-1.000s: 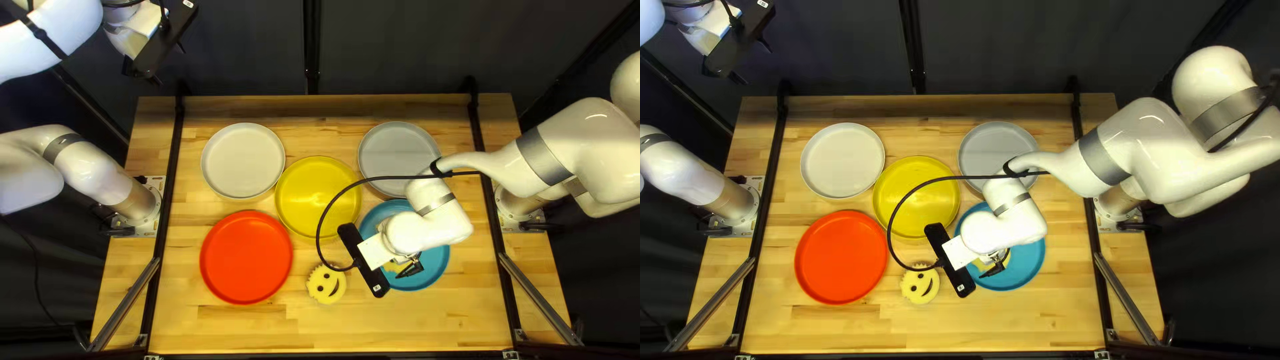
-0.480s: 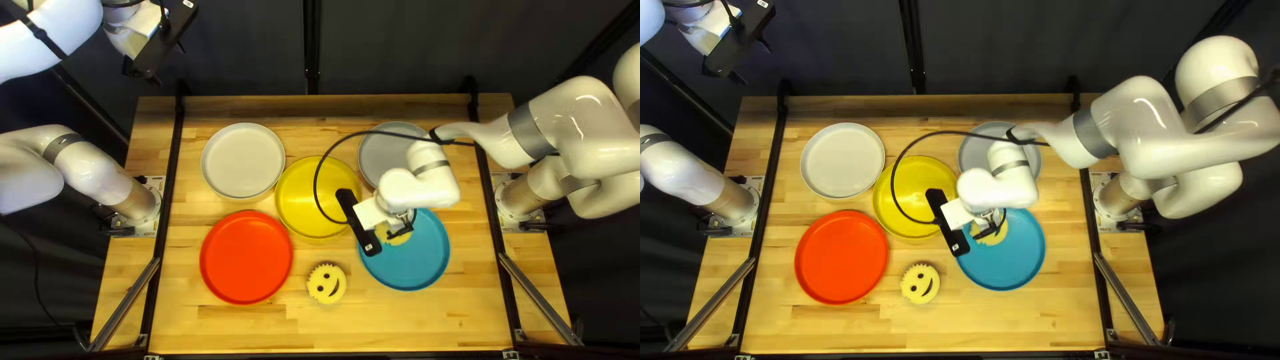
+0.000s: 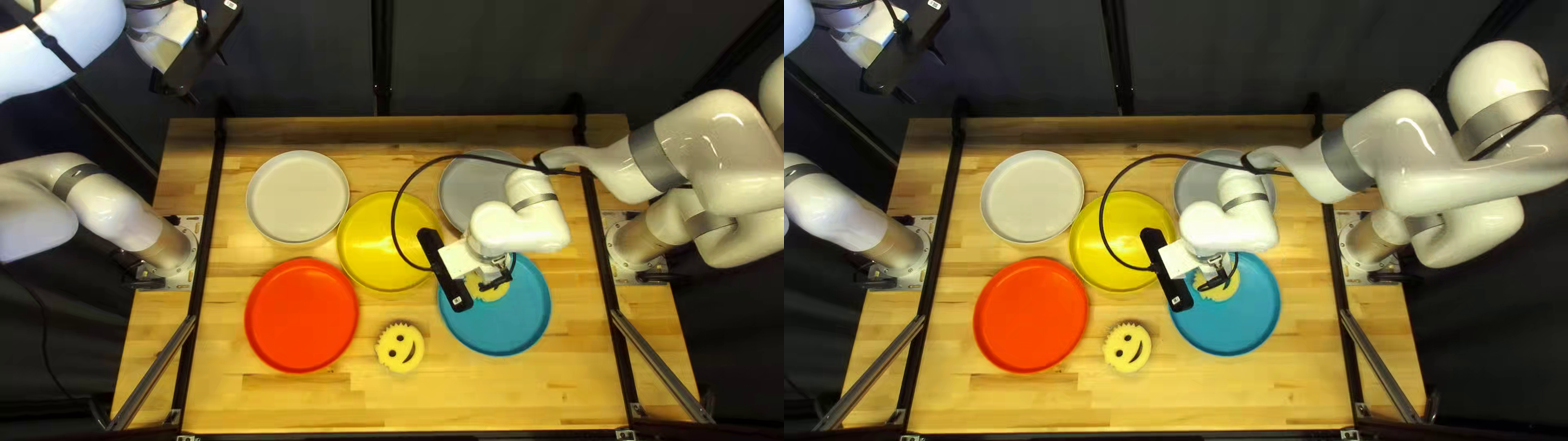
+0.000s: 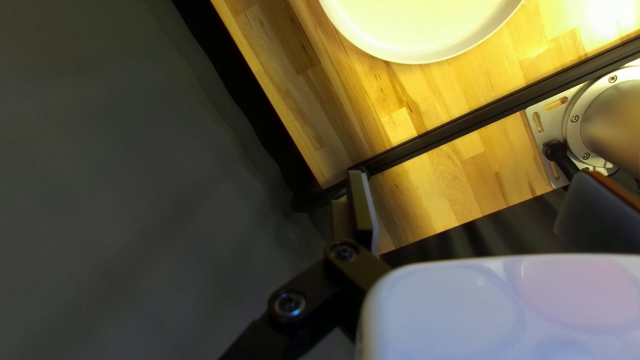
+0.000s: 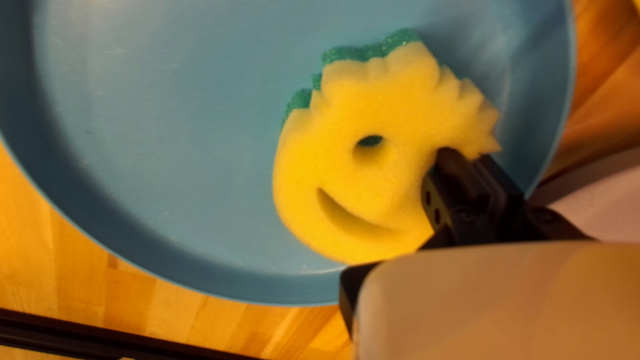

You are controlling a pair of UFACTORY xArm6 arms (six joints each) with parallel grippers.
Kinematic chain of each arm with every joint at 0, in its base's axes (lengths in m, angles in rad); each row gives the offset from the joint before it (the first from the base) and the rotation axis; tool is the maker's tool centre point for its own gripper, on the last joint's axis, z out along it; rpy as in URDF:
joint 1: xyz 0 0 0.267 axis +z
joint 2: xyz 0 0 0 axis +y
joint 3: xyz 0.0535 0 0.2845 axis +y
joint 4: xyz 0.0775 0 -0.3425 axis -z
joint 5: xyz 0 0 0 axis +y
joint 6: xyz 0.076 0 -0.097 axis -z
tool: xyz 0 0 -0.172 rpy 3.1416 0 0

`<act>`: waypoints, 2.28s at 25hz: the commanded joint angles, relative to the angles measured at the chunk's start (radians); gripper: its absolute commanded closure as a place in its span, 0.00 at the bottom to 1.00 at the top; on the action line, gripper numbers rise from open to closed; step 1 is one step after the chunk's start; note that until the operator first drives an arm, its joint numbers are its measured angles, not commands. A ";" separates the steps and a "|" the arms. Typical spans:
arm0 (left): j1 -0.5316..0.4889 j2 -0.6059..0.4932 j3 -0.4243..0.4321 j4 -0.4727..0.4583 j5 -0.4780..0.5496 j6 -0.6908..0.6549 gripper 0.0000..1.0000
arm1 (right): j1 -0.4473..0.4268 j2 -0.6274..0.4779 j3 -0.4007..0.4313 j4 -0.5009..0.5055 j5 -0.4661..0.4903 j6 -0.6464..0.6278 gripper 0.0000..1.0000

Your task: Pick up sponge and scrub the plate

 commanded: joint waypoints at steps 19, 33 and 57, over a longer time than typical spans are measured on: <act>0.000 0.000 0.000 0.000 0.000 0.000 0.00 | -0.022 -0.133 0.157 -0.098 -0.099 -0.017 1.00; 0.000 0.000 0.000 0.000 0.000 0.000 0.00 | 0.037 -0.196 0.196 -0.096 -0.080 0.009 1.00; 0.000 0.000 0.000 0.000 0.000 0.000 0.00 | -0.261 -0.071 -0.056 0.115 -0.014 -0.252 1.00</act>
